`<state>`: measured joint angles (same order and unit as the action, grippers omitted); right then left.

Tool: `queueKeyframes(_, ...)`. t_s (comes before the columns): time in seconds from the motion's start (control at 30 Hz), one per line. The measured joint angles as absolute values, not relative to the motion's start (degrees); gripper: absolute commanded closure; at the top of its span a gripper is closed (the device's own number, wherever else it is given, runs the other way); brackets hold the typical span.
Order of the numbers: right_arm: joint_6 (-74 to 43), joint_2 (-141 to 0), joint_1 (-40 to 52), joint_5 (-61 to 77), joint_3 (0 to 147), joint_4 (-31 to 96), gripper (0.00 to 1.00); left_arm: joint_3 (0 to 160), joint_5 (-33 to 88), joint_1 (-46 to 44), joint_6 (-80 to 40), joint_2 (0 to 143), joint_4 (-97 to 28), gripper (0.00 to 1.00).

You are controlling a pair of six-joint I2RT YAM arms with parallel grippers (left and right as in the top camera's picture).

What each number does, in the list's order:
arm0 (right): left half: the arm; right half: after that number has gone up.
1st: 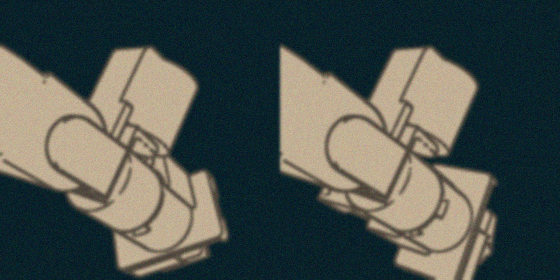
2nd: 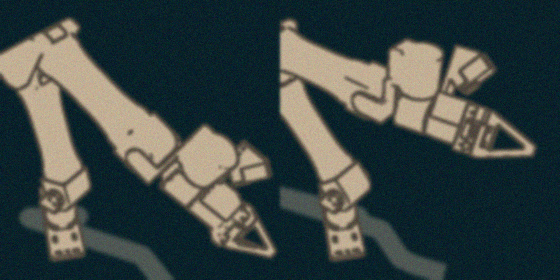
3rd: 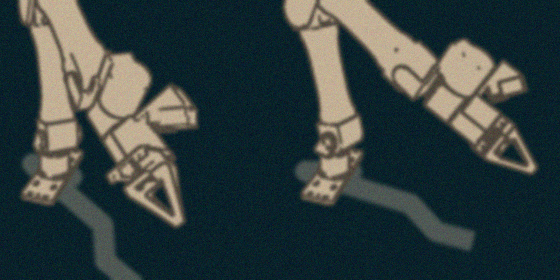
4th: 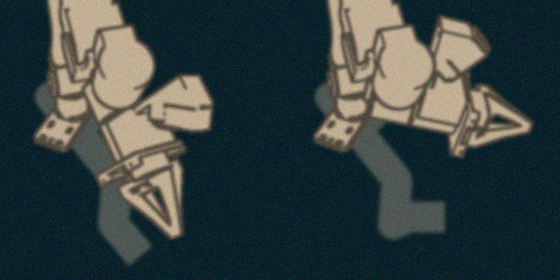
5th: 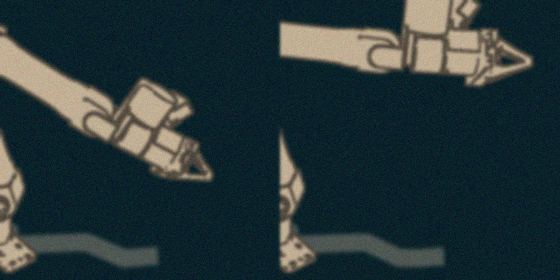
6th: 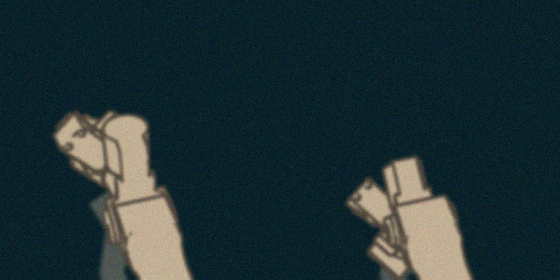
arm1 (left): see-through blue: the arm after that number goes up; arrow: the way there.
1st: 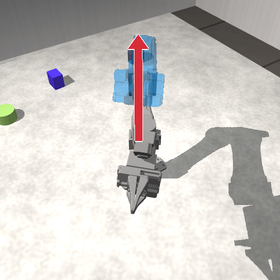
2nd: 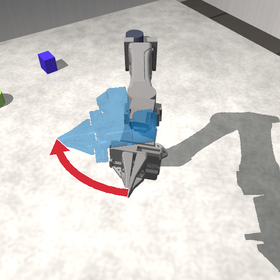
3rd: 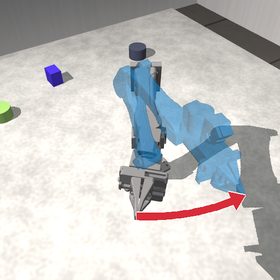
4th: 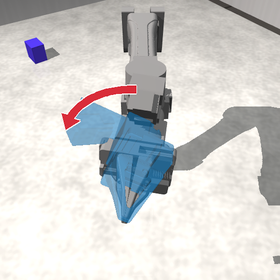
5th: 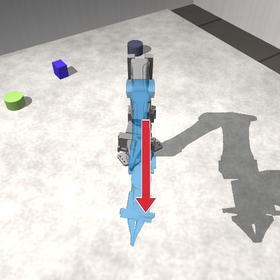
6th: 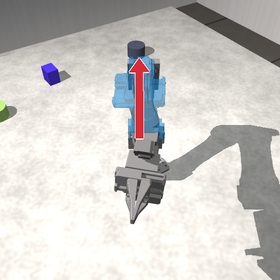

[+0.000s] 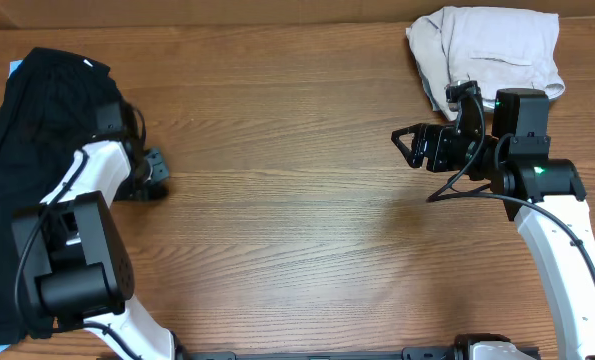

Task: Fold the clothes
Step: 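Grasp the black T-shirt edge with the left gripper, then lift and drag the T-shirt rightward to the table center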

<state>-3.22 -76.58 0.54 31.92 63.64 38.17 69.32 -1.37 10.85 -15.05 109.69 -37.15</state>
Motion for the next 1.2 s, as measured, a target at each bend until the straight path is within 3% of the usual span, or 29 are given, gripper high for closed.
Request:
queueKeyframes(0.43, -3.2, -76.6, 0.5, 31.9, 63.6, 38.1, 0.2, 103.1, 11.2, -2.8, -14.7, 110.1, -58.7, 0.96)
queueKeyframes(0.73, -7.9, -76.6, 0.5, 29.0, 63.6, 37.0, 0.19, 108.0, 17.4, -17.0, -14.7, 110.1, -53.7, 0.94)
queueKeyframes(0.87, -9.0, -76.6, 0.5, 27.9, 63.6, 37.0, 0.19, 108.1, 18.6, -23.4, -14.7, 111.2, -48.0, 0.87)
queueKeyframes(0.97, -9.6, -76.6, 0.4, 27.4, 63.6, 37.0, 0.19, 108.1, 19.2, -26.9, -15.2, 113.3, -43.6, 0.77)
queueKeyframes(1.03, -10.2, -76.6, 0.1, 27.3, 63.6, 37.0, 0.18, 108.2, 19.5, -28.6, -15.7, 115.3, -41.1, 0.6)
queueKeyframes(1.07, -10.6, -76.6, -0.3, 27.2, 63.6, 37.0, 0.16, 108.2, 19.6, -29.3, -16.1, 116.4, -40.2, 0.44)
queueKeyframes(1.2, -11.8, -76.6, -3.0, 27.0, 63.6, 37.1, 0.14, 108.2, 19.8, -30.7, -16.8, 119.8, -38.6, 0.15)
